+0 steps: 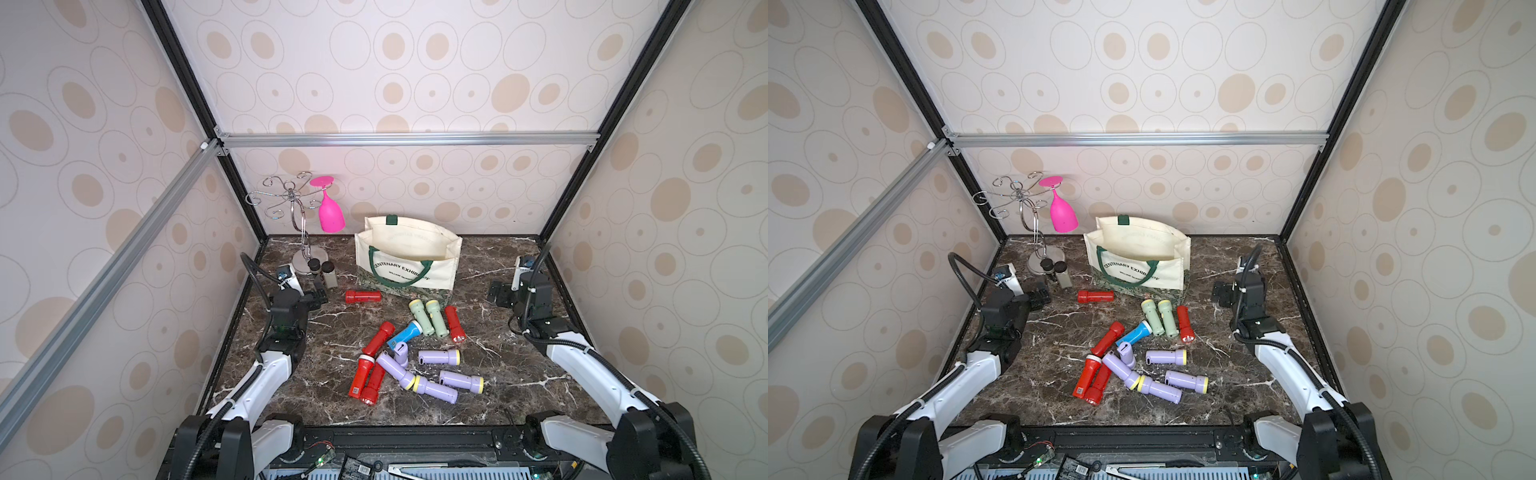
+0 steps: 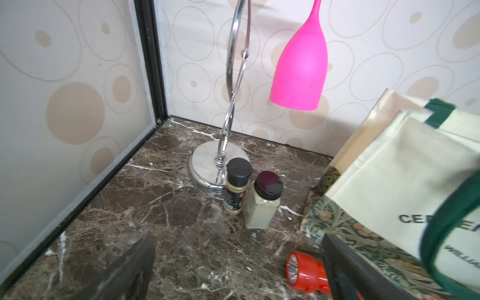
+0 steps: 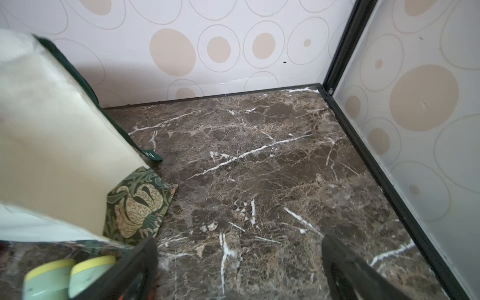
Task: Put the flashlights into the tote bags
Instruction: Pick up the flashlight from the center of the board.
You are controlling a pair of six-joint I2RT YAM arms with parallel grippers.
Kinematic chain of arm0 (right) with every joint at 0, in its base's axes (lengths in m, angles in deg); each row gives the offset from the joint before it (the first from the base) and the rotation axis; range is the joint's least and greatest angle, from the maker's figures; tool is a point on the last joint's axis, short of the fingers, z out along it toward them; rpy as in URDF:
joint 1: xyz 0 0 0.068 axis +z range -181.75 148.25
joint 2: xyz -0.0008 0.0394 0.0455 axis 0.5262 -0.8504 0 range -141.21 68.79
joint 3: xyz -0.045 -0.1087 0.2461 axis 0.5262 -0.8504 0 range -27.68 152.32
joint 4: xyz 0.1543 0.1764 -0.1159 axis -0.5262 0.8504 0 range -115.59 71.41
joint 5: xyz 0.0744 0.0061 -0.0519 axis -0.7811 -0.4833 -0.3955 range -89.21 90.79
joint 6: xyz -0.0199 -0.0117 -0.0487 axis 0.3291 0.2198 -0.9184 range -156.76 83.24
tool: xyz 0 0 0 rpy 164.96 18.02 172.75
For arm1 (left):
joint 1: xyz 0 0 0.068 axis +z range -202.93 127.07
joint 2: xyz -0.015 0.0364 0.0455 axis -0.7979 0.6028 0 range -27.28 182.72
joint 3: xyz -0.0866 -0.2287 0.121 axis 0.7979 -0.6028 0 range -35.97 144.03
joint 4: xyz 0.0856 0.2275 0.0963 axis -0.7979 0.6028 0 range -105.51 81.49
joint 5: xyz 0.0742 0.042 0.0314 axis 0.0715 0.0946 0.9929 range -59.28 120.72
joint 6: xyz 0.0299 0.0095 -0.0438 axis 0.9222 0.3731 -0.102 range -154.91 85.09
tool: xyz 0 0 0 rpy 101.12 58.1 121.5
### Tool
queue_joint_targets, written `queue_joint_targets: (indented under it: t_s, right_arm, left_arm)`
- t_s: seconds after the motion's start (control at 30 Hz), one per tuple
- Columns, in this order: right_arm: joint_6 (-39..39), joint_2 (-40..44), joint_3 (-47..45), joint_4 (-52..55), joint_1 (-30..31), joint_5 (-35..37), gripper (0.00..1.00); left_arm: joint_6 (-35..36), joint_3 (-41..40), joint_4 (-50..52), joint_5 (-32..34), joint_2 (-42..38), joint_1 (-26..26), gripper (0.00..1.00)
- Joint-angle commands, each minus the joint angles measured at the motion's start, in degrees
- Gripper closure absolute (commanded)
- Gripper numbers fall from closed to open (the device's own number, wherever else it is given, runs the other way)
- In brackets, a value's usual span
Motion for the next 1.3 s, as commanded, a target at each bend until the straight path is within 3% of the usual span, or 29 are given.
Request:
queue_joint_targets:
  t_s: [0.0,0.2,0.4,0.6,0.9,1.27]
  right_arm:
    - [8.9,-0.6,7.6,26.7,1.0,-1.0,0.01]
    - [14.3,-0.7,11.7,37.9,5.6,-6.2,0.02]
    - [18.9,1.1,11.1,41.0,12.3,-10.8,0.01]
    - [15.2,1.9,10.4,41.0,15.1,-19.9,0.01]
    - [10.6,5.7,7.9,40.6,18.3,-28.2,0.02]
    - [8.7,10.0,5.0,39.3,18.4,-30.5,0.01]
  left_arm:
    - [-9.7,5.0,20.5,-7.1,-0.6,-2.0,0.00]
    - [-10.8,8.8,28.6,-16.5,0.3,-11.8,0.00]
    - [-11.1,13.5,37.3,-14.8,-0.2,-26.1,0.01]
    - [-12.6,15.3,40.2,-10.8,3.5,-36.8,0.00]
    - [-14.5,23.9,43.7,-5.4,14.0,-45.2,0.00]
    - [-20.5,27.3,48.9,3.8,20.5,-51.1,0.09]
